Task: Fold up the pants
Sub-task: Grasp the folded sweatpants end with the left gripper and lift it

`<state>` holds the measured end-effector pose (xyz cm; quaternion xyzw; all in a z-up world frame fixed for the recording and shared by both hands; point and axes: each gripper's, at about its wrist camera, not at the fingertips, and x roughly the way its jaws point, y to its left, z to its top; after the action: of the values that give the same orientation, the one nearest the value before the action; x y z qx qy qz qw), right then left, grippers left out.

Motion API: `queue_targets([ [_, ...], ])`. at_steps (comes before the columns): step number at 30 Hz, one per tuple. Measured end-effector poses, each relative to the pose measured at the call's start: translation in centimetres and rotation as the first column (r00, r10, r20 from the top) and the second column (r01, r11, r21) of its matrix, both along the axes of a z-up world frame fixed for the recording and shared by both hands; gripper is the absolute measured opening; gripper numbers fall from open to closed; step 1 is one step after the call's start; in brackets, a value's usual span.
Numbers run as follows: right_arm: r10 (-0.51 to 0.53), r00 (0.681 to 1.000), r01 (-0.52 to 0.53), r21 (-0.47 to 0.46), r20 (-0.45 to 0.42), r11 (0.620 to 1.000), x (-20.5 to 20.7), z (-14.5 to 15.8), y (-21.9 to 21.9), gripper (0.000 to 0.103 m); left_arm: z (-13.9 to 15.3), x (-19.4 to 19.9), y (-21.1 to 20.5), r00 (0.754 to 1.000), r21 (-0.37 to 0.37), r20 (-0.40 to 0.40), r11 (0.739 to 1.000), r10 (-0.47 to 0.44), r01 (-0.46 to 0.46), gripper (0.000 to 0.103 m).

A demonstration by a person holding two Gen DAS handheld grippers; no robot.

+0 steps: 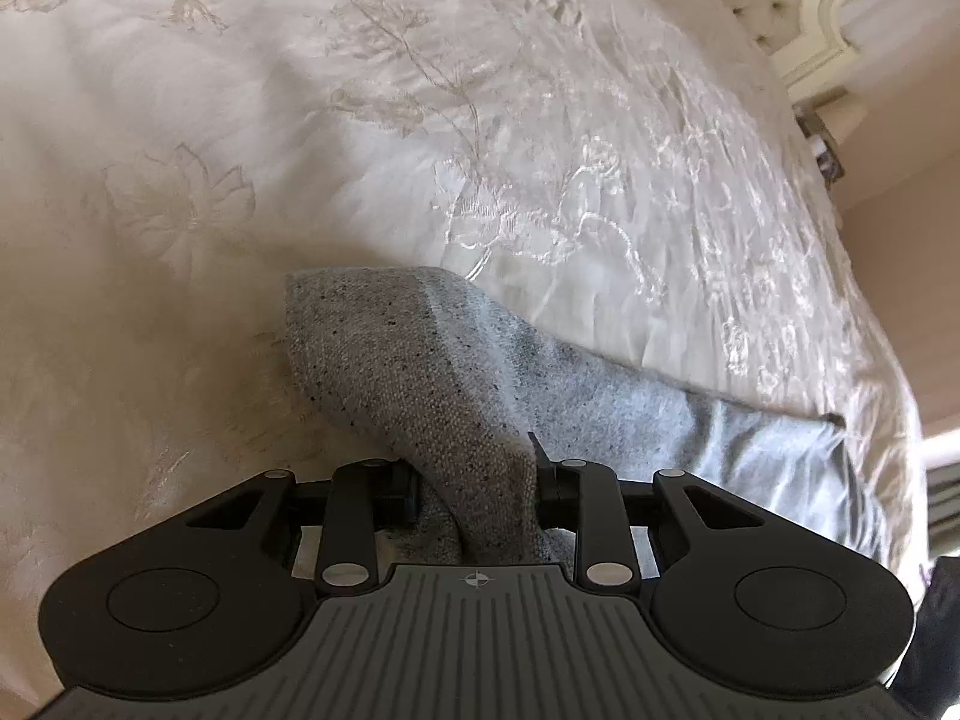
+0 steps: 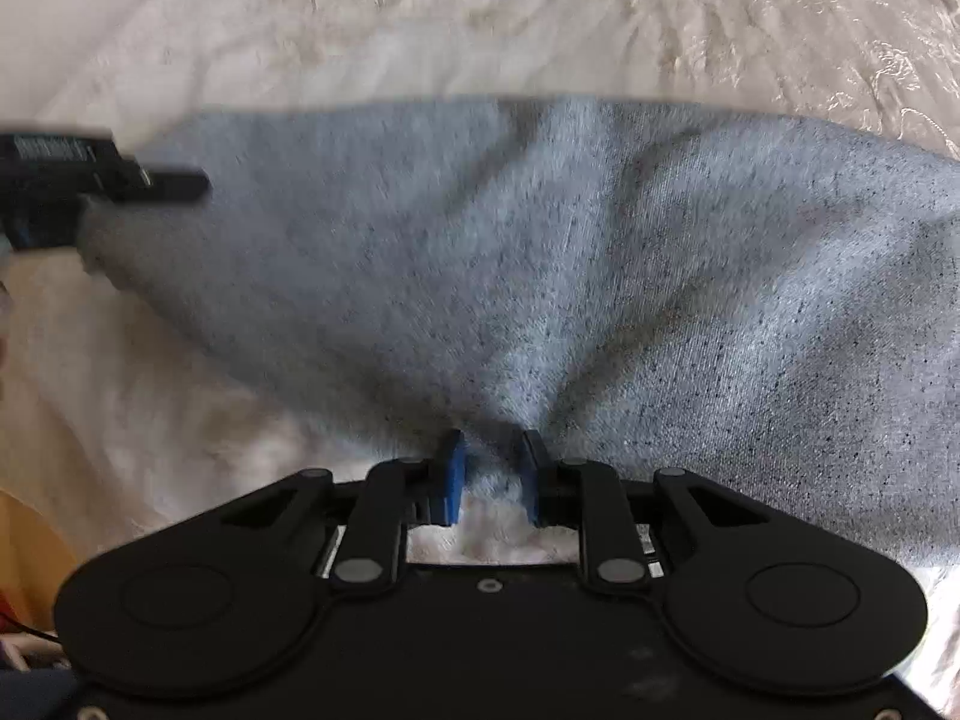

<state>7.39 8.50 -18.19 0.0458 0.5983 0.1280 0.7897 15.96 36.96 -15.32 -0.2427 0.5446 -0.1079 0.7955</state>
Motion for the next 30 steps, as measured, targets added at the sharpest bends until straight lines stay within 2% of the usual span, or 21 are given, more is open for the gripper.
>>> queue_targets([
  [3, -0.041, 0.996, 0.041, 0.007, 0.081, 0.999, 1.3, 1.7, -1.2, 0.023, 0.5, -0.2, 0.1, 1.0, 0.0, 0.013, 1.0, 0.003, -0.003, 0.028],
  [7, -0.082, 0.99, 0.083, 0.004, 0.117, 0.997, 5.6, 1.4, -2.0, 0.023, 1.1, -0.2, -0.1, 1.0, -0.001, 0.027, 1.0, 0.001, -0.001, 0.028],
  [9, -0.082, 0.99, 0.086, -0.031, 0.116, 0.996, 7.9, 0.2, -1.9, 0.023, 1.6, -0.2, -0.3, 0.999, 0.001, 0.039, 1.0, 0.007, -0.007, 0.028],
  [12, -0.119, 0.991, 0.122, -0.05, 0.056, 0.991, 11.4, -2.6, -2.3, 0.019, 2.4, -0.5, -0.6, 0.998, -0.004, 0.059, 1.0, 0.015, -0.015, 0.028],
  [15, -0.092, 0.993, 0.096, -0.052, 0.072, 0.994, 12.5, -2.6, -2.1, 0.019, 3.4, -0.6, -1.2, 0.996, -0.004, 0.083, 1.0, 0.026, -0.026, 0.028],
  [18, -0.067, 0.987, 0.069, -0.008, 0.145, 0.998, 11.1, -0.4, -2.8, 0.022, 5.3, -0.9, -2.1, 0.991, -0.019, 0.123, 0.999, 0.046, -0.044, 0.028],
  [20, -0.058, 0.987, 0.052, 0.039, 0.153, 0.998, 9.1, 0.6, -3.8, 0.023, 6.9, -1.1, -3.1, 0.987, -0.012, 0.153, 0.999, 0.047, -0.046, 0.028],
  [22, -0.044, 0.991, 0.034, 0.079, 0.126, 0.996, 6.4, 0.6, -4.8, 0.023, 8.8, -1.4, -4.5, 0.981, -0.005, 0.19, 0.999, 0.045, -0.045, 0.028],
  [26, 0.054, 0.998, -0.051, 0.119, -0.017, 0.992, 1.4, -2.1, -4.9, 0.023, 12.2, -1.8, -9.1, 0.967, 0.022, 0.254, 1.0, 0.014, -0.02, 0.028],
  [28, 0.097, 0.995, -0.096, 0.145, -0.005, 0.985, -0.5, -1.5, -5.7, 0.023, 13.6, -1.9, -12.6, 0.959, 0.062, 0.281, 0.998, -0.028, 0.011, 0.028],
  [30, 0.046, 0.999, -0.047, 0.202, 0.007, 0.978, -1.5, -0.4, -8.0, 0.022, 14.2, -1.7, -16.8, 0.952, 0.074, 0.295, 0.996, -0.077, 0.058, 0.028],
])
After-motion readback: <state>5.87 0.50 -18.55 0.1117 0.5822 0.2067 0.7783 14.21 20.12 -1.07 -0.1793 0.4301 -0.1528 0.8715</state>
